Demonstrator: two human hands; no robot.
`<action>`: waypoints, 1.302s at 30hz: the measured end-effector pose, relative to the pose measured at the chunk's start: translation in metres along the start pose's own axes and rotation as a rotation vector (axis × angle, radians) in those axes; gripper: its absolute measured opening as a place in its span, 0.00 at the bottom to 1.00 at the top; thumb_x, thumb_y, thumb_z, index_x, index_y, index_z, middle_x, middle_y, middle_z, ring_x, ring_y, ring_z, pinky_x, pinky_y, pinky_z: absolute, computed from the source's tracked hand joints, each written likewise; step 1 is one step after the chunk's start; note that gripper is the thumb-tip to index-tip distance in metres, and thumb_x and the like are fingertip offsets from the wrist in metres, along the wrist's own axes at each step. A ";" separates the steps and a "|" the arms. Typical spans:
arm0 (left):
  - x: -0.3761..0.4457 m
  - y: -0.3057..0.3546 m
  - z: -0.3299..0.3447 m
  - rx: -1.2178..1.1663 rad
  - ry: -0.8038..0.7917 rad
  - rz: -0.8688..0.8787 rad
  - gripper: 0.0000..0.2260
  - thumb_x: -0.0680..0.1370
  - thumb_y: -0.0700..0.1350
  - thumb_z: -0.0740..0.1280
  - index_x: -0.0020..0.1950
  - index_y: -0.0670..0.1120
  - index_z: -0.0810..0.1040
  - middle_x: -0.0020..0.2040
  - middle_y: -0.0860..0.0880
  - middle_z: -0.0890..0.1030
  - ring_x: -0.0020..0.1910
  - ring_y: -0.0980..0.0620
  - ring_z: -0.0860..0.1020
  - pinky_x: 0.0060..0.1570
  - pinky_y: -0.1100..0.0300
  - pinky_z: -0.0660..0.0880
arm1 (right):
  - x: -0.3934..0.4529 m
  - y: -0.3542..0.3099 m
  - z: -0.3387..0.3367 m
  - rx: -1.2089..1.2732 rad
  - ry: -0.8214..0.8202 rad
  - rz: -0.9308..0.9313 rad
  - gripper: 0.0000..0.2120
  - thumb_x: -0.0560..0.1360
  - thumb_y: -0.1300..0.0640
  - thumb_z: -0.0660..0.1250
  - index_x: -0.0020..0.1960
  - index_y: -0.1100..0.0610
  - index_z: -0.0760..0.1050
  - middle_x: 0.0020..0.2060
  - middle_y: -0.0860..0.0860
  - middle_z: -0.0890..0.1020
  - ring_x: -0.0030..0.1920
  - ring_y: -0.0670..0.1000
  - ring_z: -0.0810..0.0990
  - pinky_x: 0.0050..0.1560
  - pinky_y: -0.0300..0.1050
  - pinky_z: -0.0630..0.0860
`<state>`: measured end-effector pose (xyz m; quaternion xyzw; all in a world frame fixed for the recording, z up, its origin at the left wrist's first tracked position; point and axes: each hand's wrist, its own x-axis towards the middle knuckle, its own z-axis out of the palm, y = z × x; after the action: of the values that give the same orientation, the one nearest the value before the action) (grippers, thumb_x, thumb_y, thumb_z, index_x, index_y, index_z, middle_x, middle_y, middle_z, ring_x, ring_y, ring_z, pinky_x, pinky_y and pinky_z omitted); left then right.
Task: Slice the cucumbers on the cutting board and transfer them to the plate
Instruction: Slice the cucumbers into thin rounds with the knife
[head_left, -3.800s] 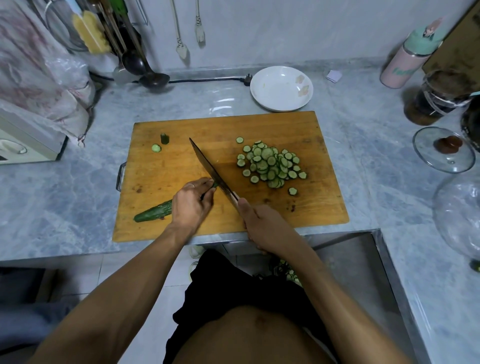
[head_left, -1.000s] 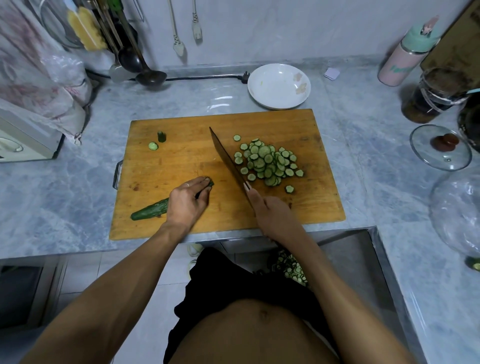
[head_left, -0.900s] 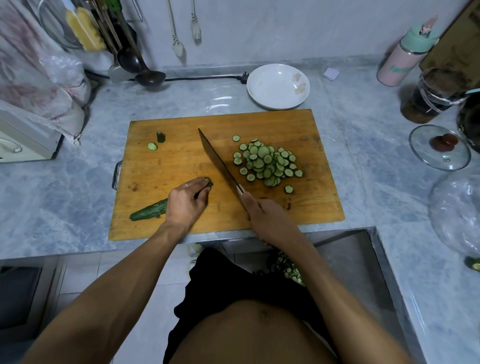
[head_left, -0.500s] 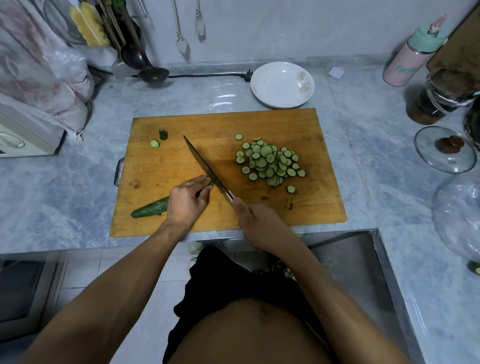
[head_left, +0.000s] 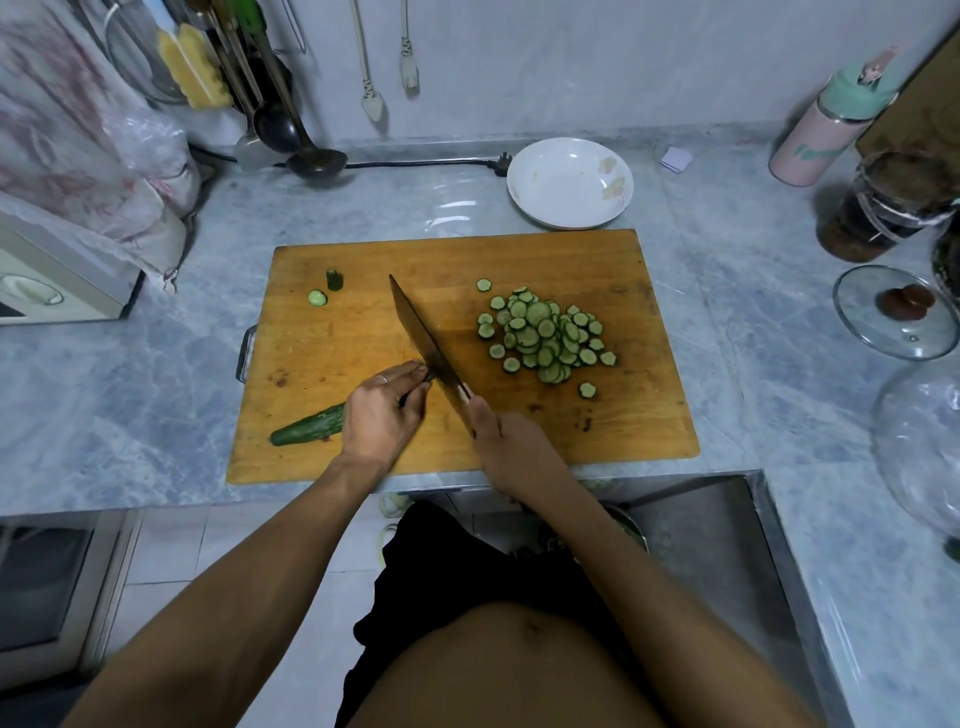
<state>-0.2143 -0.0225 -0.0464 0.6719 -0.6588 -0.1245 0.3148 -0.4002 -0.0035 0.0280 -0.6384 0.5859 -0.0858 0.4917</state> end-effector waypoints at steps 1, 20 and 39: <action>-0.001 0.001 0.000 0.006 0.007 0.002 0.09 0.74 0.41 0.72 0.54 0.44 0.85 0.54 0.47 0.84 0.54 0.50 0.82 0.56 0.57 0.77 | 0.000 0.002 -0.004 0.013 0.019 0.010 0.31 0.83 0.39 0.43 0.32 0.57 0.68 0.29 0.54 0.74 0.32 0.55 0.74 0.35 0.46 0.68; -0.001 0.014 0.009 -0.015 -0.029 0.015 0.10 0.75 0.39 0.71 0.55 0.42 0.84 0.56 0.45 0.83 0.55 0.49 0.81 0.60 0.66 0.71 | -0.022 0.010 -0.023 0.066 0.057 -0.023 0.30 0.82 0.38 0.46 0.38 0.58 0.72 0.34 0.60 0.79 0.34 0.55 0.77 0.42 0.51 0.75; 0.001 0.013 0.006 0.027 -0.075 0.057 0.08 0.74 0.37 0.71 0.52 0.39 0.84 0.53 0.43 0.84 0.52 0.47 0.82 0.57 0.60 0.74 | -0.014 -0.002 -0.006 -0.009 -0.011 -0.040 0.30 0.84 0.41 0.44 0.32 0.57 0.66 0.30 0.53 0.73 0.35 0.53 0.73 0.37 0.47 0.64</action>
<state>-0.2280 -0.0242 -0.0434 0.6519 -0.6906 -0.1317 0.2842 -0.4069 0.0052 0.0391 -0.6526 0.5708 -0.0893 0.4902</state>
